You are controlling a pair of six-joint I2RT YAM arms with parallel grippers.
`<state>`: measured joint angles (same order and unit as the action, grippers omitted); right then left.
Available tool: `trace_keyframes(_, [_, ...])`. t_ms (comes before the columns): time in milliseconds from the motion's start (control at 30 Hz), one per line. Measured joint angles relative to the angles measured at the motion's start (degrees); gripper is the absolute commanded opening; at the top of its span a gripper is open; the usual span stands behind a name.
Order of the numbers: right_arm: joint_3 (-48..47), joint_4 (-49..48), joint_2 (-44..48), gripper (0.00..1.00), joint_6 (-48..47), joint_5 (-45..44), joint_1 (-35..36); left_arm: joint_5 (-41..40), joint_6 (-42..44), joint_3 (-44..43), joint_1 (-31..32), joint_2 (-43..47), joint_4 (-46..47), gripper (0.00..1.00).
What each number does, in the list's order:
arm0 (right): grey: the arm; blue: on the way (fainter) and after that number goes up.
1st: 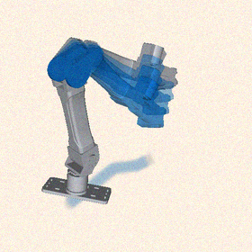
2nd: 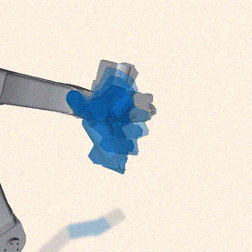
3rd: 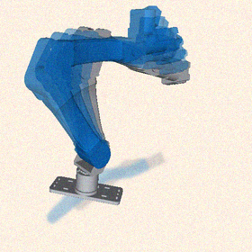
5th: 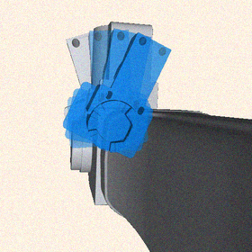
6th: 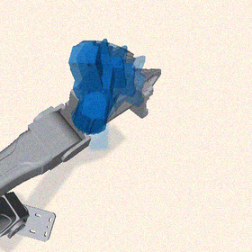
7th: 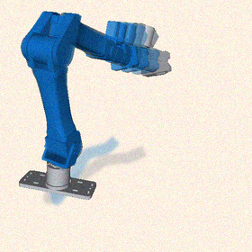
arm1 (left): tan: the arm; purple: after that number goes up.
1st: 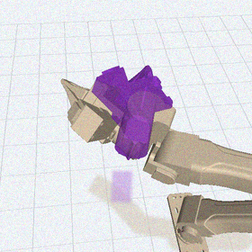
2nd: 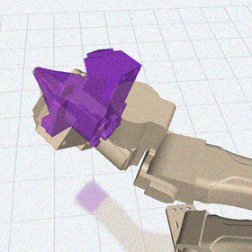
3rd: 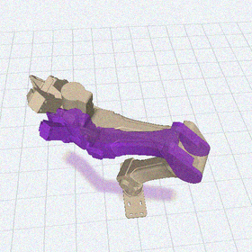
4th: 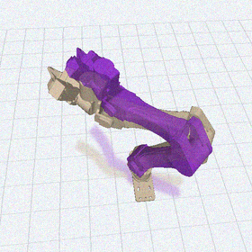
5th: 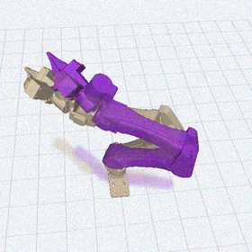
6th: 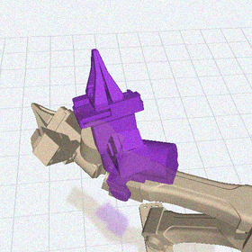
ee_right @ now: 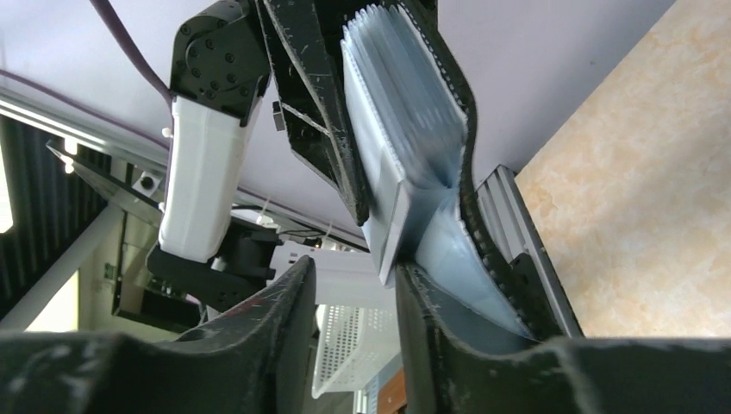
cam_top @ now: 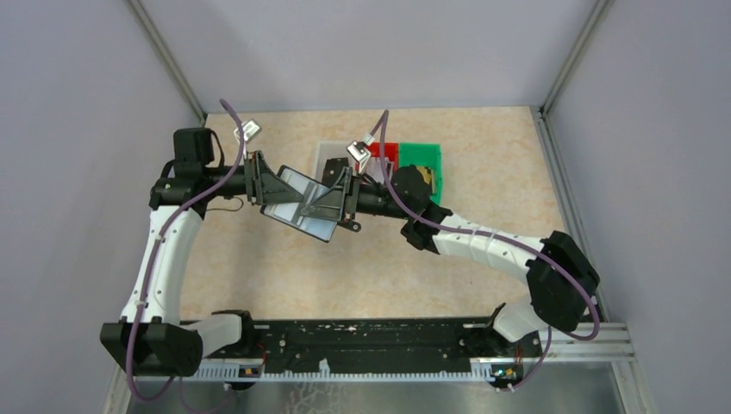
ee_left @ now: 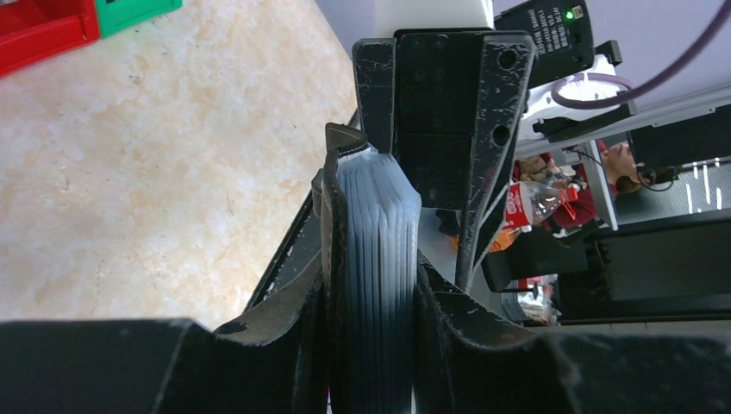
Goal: Take the credit cards out of the card holder
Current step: Remove the credit card from the card holder.
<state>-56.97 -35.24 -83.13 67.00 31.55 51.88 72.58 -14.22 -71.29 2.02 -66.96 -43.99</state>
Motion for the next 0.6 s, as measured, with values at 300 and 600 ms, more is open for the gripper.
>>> trace_keyframes(300, [0.35,-5.92,-1.68,0.18,3.34,0.52,0.02,4.13,-7.61,1.27,-0.85,0.61,6.27,0.26])
trace_keyframes(600, [1.09,-7.04,-1.68,0.00,4.87,0.48,0.09,6.69,-11.96,3.23,-0.94,1.62,10.78,0.38])
